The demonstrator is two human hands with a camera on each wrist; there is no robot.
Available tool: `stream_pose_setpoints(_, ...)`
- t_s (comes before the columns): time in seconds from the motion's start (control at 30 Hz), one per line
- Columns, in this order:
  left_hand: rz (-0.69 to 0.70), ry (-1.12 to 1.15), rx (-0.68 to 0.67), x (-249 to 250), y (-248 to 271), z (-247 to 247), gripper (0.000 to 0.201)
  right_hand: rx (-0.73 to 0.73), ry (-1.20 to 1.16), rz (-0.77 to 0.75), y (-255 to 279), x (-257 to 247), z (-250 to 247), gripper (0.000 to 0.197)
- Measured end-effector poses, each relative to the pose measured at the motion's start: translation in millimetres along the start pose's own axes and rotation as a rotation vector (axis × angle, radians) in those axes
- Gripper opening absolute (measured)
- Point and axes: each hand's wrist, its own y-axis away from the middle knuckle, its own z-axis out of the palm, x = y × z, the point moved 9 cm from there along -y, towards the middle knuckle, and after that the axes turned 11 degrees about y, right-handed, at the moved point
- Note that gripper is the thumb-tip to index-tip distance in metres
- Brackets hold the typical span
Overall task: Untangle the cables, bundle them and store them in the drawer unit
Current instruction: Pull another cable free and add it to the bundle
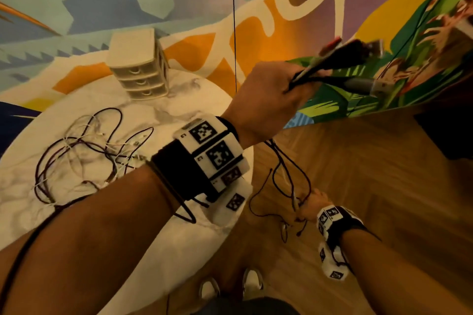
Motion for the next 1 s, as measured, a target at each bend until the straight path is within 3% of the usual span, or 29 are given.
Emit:
stream_pose_setpoints(0.07, -0.184, 0.261, 0.009, -25.3, 4.9, 19.6, 0.045, 0.074, -0.161, -0.12, 8.2, -14.0, -26.5, 0.081)
stream_pose_setpoints(0.17, -0.418, 0.525, -0.004, -67.8, 21.0, 54.0, 0.048, 0.298, -0.543, -0.444, 54.3, -50.4, -102.8, 0.079)
stream_pose_setpoints(0.23, -0.529, 0.547, -0.029, -89.1, 34.8, 71.5, 0.053, 0.337, -0.826, -0.644, 98.8, -70.5, -148.1, 0.061)
stream_pose_setpoints(0.3, -0.584, 0.508, -0.047, -100.9, 46.5, 80.9, 0.057, 0.354, -0.965, -0.755, 133.9, -83.3, -177.6, 0.032)
stream_pose_setpoints(0.37, -0.565, 0.398, -0.053, -100.9, 49.4, 78.3, 0.056, 0.347, -1.034, -0.706, 145.0, -86.4, -183.3, 0.006)
stream_pose_setpoints(0.47, -0.503, 0.372, 0.06, -92.3, 39.8, 54.7, 0.039, 0.341, -1.014, -0.559, 138.3, -88.1, -171.2, 0.041)
stream_pose_setpoints(0.53, -0.482, 0.328, 0.131, -86.2, 37.9, 39.4, 0.031, 0.347, -0.98, -0.561, 142.9, -94.6, -168.3, 0.055)
stream_pose_setpoints(0.73, -0.36, -0.036, 0.064, -72.9, 55.1, 43.7, 0.026, 0.378, -1.099, -0.519, 146.3, -106.0, -184.8, 0.024)
stream_pose_setpoints(0.8, -0.311, -0.03, 0.119, -67.7, 55.9, 35.6, 0.029, 0.473, -1.138, -0.569, 156.6, -111.0, -195.3, 0.023)
stream_pose_setpoints(0.93, -0.176, -0.017, 0.154, -53.1, 55.1, 23.6, 0.022, 0.653, -0.919, -0.688, 174.5, -120.9, -202.2, 0.014)
stream_pose_setpoints(1.0, -0.151, -0.032, 0.143, -46.5, 50.9, 17.5, 0.038, 0.679, -0.918, -0.698, 179.4, -120.2, -202.8, 0.022)
